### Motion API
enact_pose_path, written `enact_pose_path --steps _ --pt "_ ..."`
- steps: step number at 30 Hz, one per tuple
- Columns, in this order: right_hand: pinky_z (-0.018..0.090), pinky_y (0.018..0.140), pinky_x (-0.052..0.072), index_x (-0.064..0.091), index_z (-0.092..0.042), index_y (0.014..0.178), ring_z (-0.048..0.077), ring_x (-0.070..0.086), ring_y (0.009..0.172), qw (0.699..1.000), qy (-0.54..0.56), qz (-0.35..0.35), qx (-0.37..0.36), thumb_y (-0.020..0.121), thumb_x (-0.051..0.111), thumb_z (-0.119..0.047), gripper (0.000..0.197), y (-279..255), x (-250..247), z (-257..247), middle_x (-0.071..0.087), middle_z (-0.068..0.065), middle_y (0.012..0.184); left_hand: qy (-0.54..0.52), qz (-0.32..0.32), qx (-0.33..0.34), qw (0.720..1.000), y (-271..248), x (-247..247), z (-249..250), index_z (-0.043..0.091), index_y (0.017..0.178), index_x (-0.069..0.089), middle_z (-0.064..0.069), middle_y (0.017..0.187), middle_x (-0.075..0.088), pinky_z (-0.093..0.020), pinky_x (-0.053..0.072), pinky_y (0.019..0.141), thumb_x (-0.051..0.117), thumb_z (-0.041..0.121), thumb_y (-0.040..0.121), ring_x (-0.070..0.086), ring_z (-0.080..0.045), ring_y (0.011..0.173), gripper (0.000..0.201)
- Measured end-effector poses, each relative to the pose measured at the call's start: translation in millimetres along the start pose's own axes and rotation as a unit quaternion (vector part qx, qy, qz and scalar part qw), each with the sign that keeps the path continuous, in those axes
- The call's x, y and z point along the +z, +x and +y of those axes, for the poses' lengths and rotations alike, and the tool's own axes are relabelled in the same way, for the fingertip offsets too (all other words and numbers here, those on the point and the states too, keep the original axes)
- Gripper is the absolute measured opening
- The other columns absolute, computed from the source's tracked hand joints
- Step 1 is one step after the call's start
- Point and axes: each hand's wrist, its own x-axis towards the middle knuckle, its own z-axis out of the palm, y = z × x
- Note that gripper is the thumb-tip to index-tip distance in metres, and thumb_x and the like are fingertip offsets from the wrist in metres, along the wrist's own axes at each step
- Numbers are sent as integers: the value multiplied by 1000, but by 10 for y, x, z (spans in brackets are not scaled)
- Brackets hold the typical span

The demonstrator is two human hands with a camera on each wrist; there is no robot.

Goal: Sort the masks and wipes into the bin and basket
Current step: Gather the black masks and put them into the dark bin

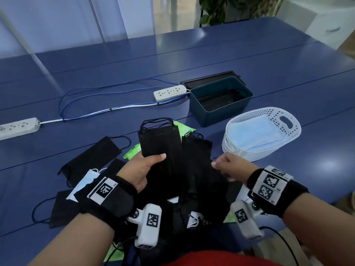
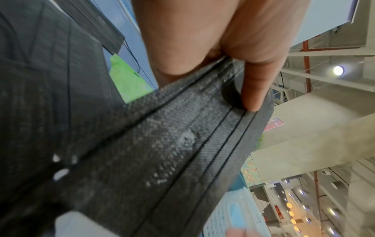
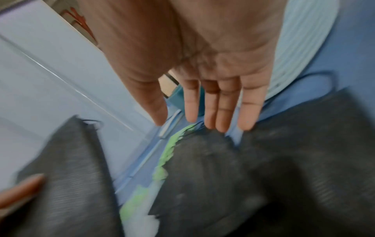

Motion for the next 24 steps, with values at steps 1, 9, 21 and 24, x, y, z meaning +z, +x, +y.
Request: enact_pose_path --steps 1,9,21,24 --pt "27 58 31 38 -15 61 10 37 50 999 -48 3 13 87 63 -23 37 10 -59 103 36 2 57 -3 12 -2 1000 7 -28 8 6 109 64 -10 100 72 -33 57 76 55 -1 88 69 -24 90 24" --pt "31 93 43 50 -9 117 29 54 111 978 -145 93 118 71 79 -37 62 28 -65 649 51 14 121 -21 51 -5 998 52 -176 36 3 114 62 -14 102 70 -31 59 66 55 2 89 70 -22 81 26" --pt "22 45 25 32 -20 57 12 42 55 973 -209 -29 93 81 67 -45 50 275 330 70 37 -4 59 -6 57 -7 998 20 -203 37 3 115 62 -16 103 69 -34 58 71 55 3 89 67 -26 87 27" --pt "29 65 44 55 -10 72 25 59 88 980 -184 -29 65 86 63 -42 35 346 336 94 59 5 82 -6 68 -6 998 11 -258 15 4 115 62 -12 98 71 -33 57 70 56 2 89 68 -24 84 27"
